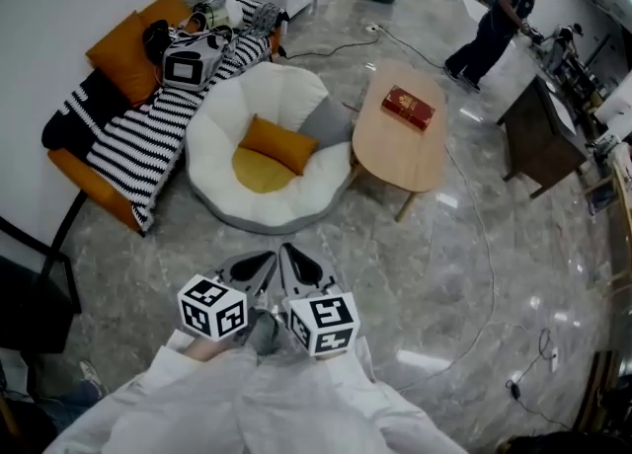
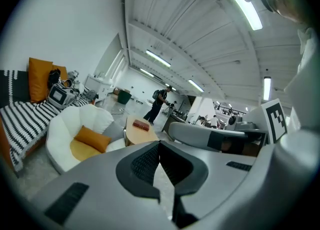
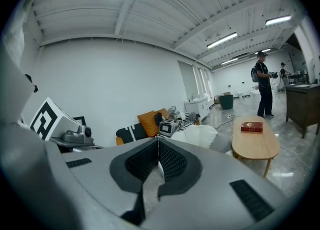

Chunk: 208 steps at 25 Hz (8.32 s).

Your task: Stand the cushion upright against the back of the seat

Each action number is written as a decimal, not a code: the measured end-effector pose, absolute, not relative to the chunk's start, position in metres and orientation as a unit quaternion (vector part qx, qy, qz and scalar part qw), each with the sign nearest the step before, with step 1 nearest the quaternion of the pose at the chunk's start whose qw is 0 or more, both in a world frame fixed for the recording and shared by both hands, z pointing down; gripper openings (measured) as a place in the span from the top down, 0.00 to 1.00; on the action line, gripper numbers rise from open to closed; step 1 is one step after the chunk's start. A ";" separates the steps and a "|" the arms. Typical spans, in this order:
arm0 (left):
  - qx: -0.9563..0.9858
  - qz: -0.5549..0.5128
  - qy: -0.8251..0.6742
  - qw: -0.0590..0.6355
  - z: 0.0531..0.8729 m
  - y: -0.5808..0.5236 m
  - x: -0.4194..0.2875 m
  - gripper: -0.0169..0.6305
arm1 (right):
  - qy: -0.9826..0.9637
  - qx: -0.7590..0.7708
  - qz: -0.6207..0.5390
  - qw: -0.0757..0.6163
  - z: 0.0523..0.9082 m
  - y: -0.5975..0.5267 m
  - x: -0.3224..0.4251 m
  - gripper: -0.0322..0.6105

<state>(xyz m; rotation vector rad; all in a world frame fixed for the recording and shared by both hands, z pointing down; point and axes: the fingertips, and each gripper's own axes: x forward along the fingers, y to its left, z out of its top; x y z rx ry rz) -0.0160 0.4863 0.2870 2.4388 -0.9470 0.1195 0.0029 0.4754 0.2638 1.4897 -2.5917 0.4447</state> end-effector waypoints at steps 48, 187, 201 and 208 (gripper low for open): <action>0.897 0.048 -0.353 0.260 0.288 0.120 -0.040 0.96 | -0.829 0.529 0.165 0.077 0.272 0.127 0.011 0.93; 0.825 0.115 -0.349 0.429 0.635 -0.204 0.035 0.96 | -0.772 0.510 0.354 0.137 0.630 -0.205 0.088 0.93; 0.829 0.125 -0.329 0.434 0.695 -0.207 0.067 0.96 | -0.754 0.517 0.378 0.150 0.703 -0.212 0.112 0.93; 0.824 0.129 -0.331 0.441 0.722 -0.220 0.080 0.96 | -0.746 0.509 0.404 0.144 0.739 -0.231 0.123 0.93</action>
